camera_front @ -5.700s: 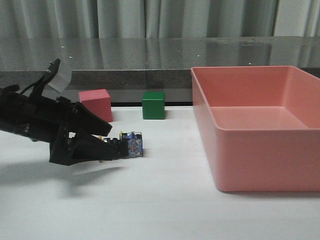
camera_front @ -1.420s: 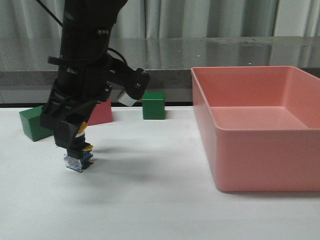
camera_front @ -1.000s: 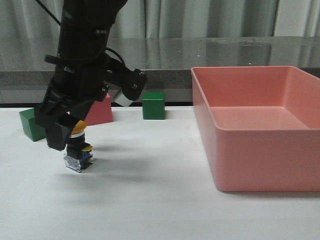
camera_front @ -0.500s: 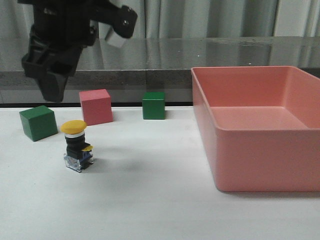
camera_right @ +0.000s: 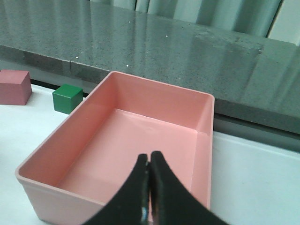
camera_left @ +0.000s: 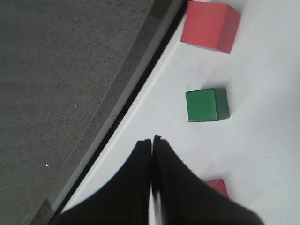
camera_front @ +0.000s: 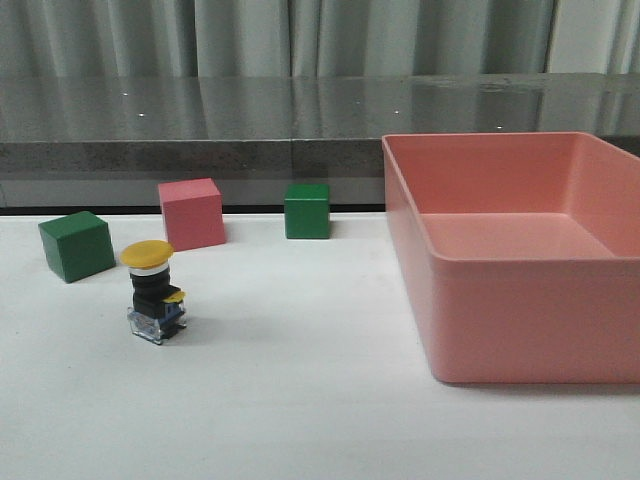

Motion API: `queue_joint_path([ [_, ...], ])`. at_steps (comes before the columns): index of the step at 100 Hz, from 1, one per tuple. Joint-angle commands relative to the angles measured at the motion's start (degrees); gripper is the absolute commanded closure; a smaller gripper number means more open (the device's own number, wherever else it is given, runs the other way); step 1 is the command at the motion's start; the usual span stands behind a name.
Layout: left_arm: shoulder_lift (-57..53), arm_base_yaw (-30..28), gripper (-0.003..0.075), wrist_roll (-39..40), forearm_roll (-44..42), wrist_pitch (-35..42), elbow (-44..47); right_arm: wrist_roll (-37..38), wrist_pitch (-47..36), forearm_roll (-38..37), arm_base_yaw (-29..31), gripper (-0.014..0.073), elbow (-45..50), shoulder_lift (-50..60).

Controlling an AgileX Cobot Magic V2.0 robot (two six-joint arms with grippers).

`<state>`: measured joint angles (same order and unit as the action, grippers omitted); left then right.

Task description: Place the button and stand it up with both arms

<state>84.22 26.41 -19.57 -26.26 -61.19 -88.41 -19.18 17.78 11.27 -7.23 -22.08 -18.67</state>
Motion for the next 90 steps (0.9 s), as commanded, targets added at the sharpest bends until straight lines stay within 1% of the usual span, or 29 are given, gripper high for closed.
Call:
queue_joint_path([
  [1,-6.13,-4.85,0.0739,0.66,6.61,6.52,-0.91,-0.08,-4.44,0.37,0.19,0.0703,-1.49,-0.24],
  [11,-12.30,-11.26,0.0739,-4.29,17.86,14.34,2.96,-0.08,-4.44,0.37,0.19,0.0703,-1.49,-0.24],
  [21,-18.65,-16.69,0.0739,-9.27,28.19,22.52,10.49,-0.08,-4.44,0.37,0.19,0.0703,-1.49,-0.24],
  [33,-26.25,-20.76,0.0739,-12.16,35.21,31.27,21.18,-0.08,-4.44,0.37,0.19,0.0703,-1.49,-0.24],
  [45,-33.65,-21.43,0.0739,-12.16,40.11,40.15,32.47,-0.08,-4.44,0.37,0.19,0.0703,-1.49,-0.24],
  [66,-44.87,-21.32,0.0739,-12.16,50.38,50.19,50.99,-0.08,-4.44,0.37,0.19,0.0703,-1.49,-0.24],
  [77,-49.34,-21.32,0.0739,-12.16,51.88,51.94,58.22,-0.08,-4.44,0.37,0.19,0.0703,-1.49,-0.24],
  [90,-52.56,-21.32,0.0739,-12.16,52.88,51.94,62.43,-0.08,-4.44,0.37,0.19,0.0703,-1.49,-0.24],
])
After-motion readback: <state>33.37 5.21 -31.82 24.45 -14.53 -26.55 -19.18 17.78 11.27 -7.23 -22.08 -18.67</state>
